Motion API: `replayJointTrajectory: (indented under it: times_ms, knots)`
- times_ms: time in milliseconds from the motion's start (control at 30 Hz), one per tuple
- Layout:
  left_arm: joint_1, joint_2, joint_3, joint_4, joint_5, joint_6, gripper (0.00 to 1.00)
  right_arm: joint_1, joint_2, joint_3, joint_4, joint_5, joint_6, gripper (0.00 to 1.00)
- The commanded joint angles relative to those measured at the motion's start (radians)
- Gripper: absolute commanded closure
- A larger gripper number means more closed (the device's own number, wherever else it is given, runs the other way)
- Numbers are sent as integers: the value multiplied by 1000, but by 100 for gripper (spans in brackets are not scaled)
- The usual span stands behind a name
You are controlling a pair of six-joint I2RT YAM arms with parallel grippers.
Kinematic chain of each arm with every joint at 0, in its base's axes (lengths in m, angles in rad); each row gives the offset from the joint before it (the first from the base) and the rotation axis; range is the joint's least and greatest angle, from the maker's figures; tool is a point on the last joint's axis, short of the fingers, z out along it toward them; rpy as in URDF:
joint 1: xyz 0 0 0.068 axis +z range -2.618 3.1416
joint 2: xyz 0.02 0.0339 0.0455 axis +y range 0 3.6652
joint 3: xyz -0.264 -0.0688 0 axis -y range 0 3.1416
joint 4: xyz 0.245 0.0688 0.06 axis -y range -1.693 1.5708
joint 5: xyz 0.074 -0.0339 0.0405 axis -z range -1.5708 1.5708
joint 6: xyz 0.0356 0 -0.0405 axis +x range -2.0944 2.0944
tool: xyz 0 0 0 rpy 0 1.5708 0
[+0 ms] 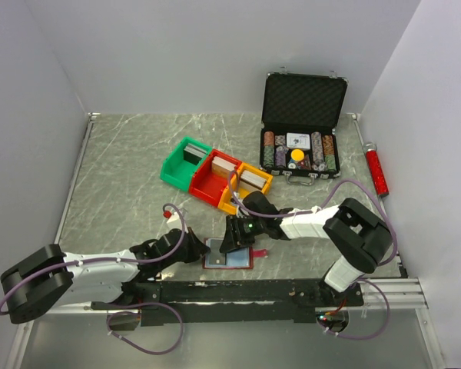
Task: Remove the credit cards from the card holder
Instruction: Remove the credit card from the card holder.
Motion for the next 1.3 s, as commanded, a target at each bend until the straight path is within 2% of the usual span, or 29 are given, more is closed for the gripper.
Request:
replayJointTrajectory:
  times_ms: [0, 433, 800, 1267]
  knots:
    - [-4, 14, -6, -90, -13, 8, 99, -7, 10, -21, 29, -2, 25, 51]
    - [-4, 32, -12, -123, -41, -13, 99, -43, 2, -54, 6, 13, 59, 49]
    - [-4, 53, -18, -95, -33, -22, 99, -52, 19, -106, 204, -62, 162, 49]
    - [-7, 83, -24, -64, -25, -25, 99, -52, -1, -112, 270, -85, 200, 53]
